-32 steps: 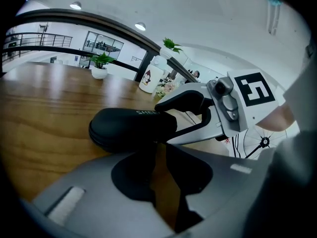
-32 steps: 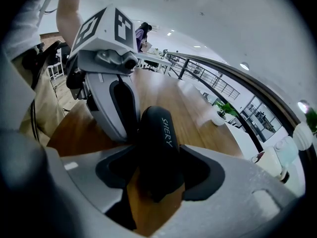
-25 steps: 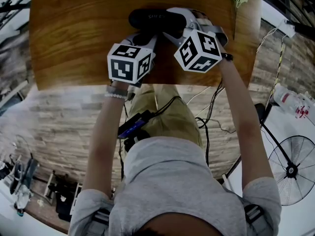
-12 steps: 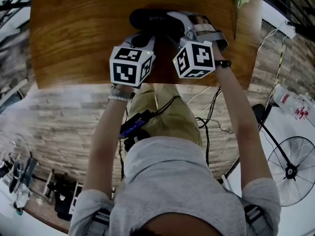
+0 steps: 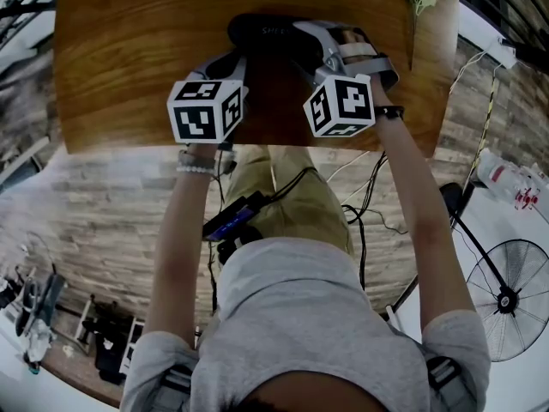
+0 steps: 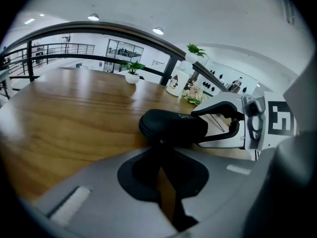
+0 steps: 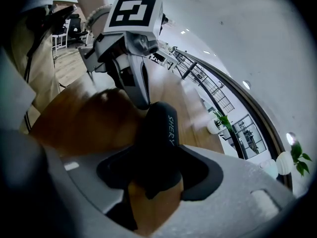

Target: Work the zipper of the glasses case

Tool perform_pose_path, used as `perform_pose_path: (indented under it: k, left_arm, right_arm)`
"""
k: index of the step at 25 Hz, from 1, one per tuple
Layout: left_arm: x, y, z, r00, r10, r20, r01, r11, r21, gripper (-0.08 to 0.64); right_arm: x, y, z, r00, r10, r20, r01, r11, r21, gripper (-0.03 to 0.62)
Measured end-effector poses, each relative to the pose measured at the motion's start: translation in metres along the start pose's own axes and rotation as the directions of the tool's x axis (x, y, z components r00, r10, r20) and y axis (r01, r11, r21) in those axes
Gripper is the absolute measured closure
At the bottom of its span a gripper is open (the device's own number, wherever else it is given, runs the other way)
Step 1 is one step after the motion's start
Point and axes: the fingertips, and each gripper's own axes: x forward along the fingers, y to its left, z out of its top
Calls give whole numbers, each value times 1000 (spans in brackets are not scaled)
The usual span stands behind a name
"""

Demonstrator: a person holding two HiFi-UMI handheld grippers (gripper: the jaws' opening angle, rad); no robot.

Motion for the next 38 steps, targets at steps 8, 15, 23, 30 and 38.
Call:
perform_pose_path:
  k: [8,15,23,30,38]
  left_arm:
    - [1,19,3,996,91,15,-92,993,79,534]
    - [-4,10,-1,999,33,2,-33,994,105,406]
    - [-37,7,16,996,23,89,-37,987,159,464]
    - [-81,-19,46,976,-43,214,-13,966,256,546]
    - [-141,-46,70,944,-108,312,-7,939,344,546]
  right_arm:
    - [0,0,0,1000,-14,-3,14,1000,-4,348]
    - [0,2,3,998,-62,9,61,995,83,330]
    - [-32,1,8,994,-87,67,56,926,373,388]
    - [-80,-11,13,965,-235,117,92,719,689,591]
    - [-146,-25,24,902,-415,114,150,551,821,591]
